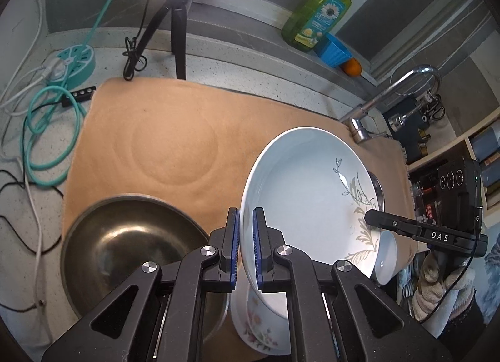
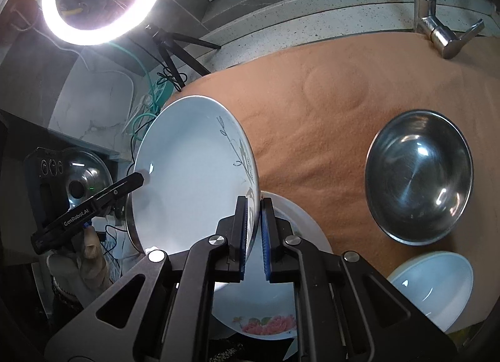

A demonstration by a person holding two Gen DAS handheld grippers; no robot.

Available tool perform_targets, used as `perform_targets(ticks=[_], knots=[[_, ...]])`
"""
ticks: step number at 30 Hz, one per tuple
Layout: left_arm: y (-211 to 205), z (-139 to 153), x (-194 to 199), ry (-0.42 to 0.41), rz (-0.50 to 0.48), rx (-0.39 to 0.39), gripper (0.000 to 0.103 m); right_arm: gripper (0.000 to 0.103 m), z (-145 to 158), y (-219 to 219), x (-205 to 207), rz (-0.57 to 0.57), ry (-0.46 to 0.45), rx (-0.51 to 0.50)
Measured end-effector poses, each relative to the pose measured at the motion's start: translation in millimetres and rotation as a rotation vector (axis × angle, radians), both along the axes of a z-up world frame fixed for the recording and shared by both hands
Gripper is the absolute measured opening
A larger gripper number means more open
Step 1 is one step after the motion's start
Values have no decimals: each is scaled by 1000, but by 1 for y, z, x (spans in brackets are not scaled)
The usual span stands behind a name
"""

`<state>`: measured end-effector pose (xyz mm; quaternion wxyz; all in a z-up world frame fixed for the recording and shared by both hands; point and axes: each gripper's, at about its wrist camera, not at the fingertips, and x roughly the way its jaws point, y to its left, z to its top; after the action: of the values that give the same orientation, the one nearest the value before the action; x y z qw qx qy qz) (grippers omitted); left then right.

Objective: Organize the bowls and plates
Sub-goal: 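Lift and carry the leaf-pattern plate with the right gripper toward the stack, then lower the leaf-pattern plate onto the rose plate stack held by the left gripper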

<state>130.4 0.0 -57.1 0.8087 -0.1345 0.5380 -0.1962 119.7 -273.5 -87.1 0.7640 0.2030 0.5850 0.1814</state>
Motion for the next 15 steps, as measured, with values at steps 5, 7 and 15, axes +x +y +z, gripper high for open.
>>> perform_targets(ticks=[5, 7, 15], knots=[[-9, -6, -17, 18, -6, -6, 7, 8, -4, -9, -15, 7, 19, -9], [-12, -9, -23, 22, -6, -3, 7, 8, -5, -12, -21, 13, 26, -11], [-23, -18, -43, 48, -1, 1, 7, 8, -18, -21, -40, 35, 61, -29]])
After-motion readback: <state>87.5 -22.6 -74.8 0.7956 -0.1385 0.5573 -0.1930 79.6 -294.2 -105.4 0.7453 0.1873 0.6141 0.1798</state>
